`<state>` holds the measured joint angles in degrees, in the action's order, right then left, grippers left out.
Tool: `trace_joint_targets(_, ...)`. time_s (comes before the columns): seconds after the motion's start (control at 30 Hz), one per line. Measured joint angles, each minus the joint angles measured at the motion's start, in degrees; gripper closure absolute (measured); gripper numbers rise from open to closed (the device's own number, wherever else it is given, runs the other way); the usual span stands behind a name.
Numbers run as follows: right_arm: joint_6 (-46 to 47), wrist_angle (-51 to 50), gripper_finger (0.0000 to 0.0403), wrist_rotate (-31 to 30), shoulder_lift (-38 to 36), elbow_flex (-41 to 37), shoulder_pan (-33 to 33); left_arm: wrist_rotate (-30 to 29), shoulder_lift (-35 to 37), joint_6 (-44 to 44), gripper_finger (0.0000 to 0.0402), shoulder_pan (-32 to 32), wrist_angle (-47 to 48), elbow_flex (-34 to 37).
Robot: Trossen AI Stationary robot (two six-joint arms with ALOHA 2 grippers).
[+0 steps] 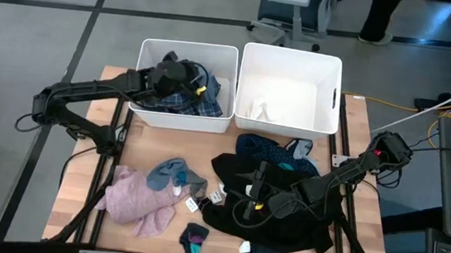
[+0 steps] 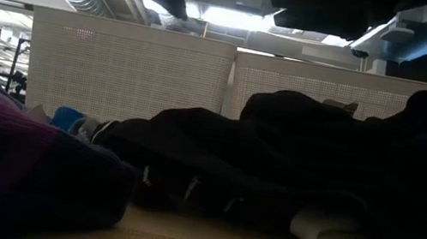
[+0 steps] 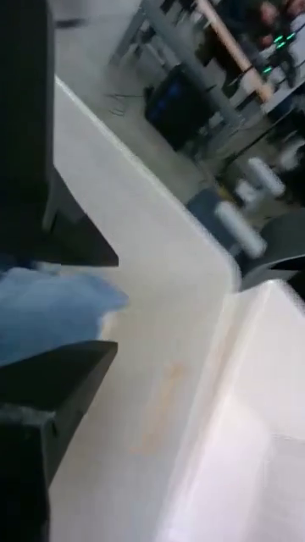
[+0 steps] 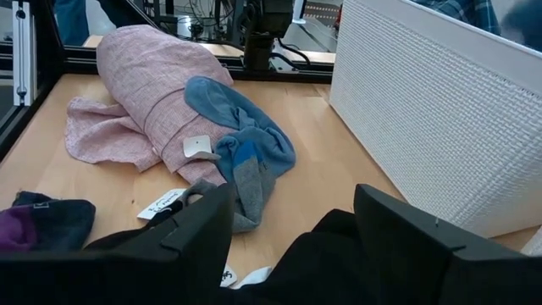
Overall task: Sort clothes
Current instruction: Put the bottom left blue sock into the left white bin, then put the blue sock into the left white bin
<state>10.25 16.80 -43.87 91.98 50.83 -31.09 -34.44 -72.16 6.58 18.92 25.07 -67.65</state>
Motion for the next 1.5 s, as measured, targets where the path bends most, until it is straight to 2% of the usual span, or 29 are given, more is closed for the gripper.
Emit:
trace_joint_targets(0.17,-0.01,-0.01,0.0158,-0.01,0.0,0.0,0.0,0.88,0.01,0.66,0.0216,-0.92,12.71,-1.86)
trace_joint_targets(0.33,-0.01,-0.03,0.0158,-0.01,0.0,0.0,0.0,1.05,2.07,-1.8,0.0208,-5.64,21.88,-3.4)
trace_joint_targets(0.4,-0.01,0.01,0.0158,-0.04,0.0,0.0,0.0,2.14,3.31,-3.06,0.0208,-8.65,23.59,-3.4)
trace_joint_targets(0.57,-0.01,0.04,0.0158,-0.03,0.0,0.0,0.0,11.44,5.72,-7.58,0.0208,-19.1,28.39,-3.4)
trace_joint_targets(0.7,-0.01,0.06,0.0158,-0.03,0.0,0.0,0.0,12.45,5.83,-14.15,0.0208,-28.46,31.15,-3.37)
trace_joint_targets(0.87,-0.01,0.08,0.0158,-0.03,0.0,0.0,0.0,12.59,5.57,-22.78,0.0208,-38.17,31.94,-1.45)
trace_joint_targets(1.03,-0.01,0.13,0.0158,-0.04,0.0,0.0,0.0,12.48,5.57,-30.07,0.0208,-44.17,32.76,3.06)
trace_joint_targets(1.17,-0.01,0.13,0.0158,-0.07,0.0,0.0,0.0,12.91,5.57,-34.95,0.0208,-46.63,32.66,7.58)
trace_joint_targets(1.27,-0.03,0.14,0.0158,-0.09,0.0,0.0,0.0,15.5,5.57,-38.61,0.0208,-47.85,32.17,11.1)
trace_joint_targets(1.4,-0.04,0.15,0.0158,-0.11,0.0,0.0,0.0,20.32,5.57,-42.53,0.0208,-48.98,27.77,16.09)
trace_joint_targets(1.5,-0.04,0.17,0.0158,-0.11,0.0,0.0,0.0,21.68,5.56,-43.28,0.0208,-49.4,23.16,19.59)
